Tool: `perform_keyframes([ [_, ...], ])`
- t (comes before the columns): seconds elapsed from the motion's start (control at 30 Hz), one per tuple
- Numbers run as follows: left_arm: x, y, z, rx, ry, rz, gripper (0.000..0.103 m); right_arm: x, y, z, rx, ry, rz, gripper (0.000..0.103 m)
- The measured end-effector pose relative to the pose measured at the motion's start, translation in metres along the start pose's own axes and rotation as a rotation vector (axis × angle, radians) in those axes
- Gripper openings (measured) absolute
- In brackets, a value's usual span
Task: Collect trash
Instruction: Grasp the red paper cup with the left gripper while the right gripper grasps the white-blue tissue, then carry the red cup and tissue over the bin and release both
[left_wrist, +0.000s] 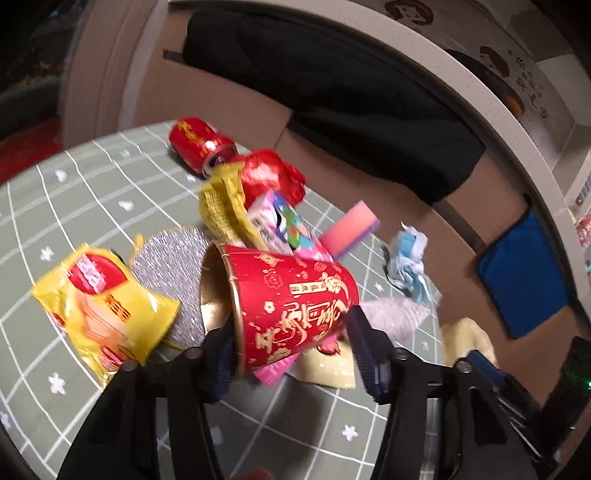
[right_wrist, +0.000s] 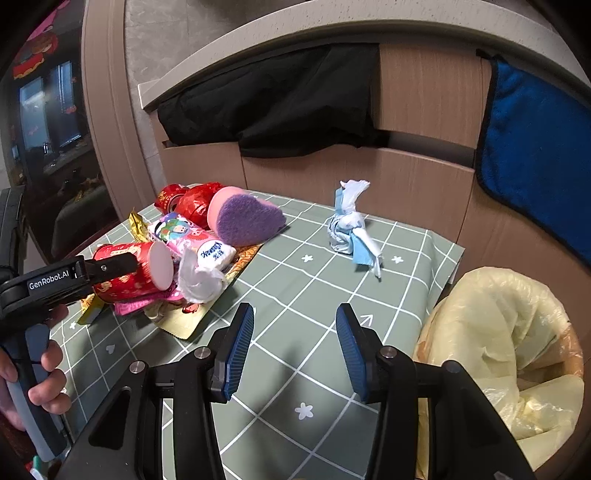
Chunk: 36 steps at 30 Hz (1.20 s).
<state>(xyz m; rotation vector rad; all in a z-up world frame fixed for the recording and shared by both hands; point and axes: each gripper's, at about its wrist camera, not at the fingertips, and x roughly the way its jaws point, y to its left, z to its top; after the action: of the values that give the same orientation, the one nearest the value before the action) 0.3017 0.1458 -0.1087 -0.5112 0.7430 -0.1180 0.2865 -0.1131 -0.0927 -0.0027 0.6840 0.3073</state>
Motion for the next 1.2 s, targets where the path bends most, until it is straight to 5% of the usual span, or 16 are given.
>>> perform_keyframes([
  [0.27, -0.007, -0.004, -0.003, -0.009, 0.013, -0.081, 0.033, 0.007, -0.007, -0.005, 0.016, 0.014, -0.001, 0.044],
  [0.6, -0.008, -0.034, -0.005, 0.125, -0.008, -0.005, 0.003, 0.008, -0.01, -0.002, -0.006, 0.004, -0.019, 0.044],
  [0.83, -0.025, -0.041, -0.019, 0.177, 0.021, 0.021, 0.002, 0.024, -0.02, 0.044, -0.039, -0.042, -0.048, 0.044],
  [1.2, -0.043, -0.046, -0.032, 0.213, 0.043, -0.046, 0.002, 0.142, -0.06, 0.095, 0.055, 0.113, -0.085, 0.044],
])
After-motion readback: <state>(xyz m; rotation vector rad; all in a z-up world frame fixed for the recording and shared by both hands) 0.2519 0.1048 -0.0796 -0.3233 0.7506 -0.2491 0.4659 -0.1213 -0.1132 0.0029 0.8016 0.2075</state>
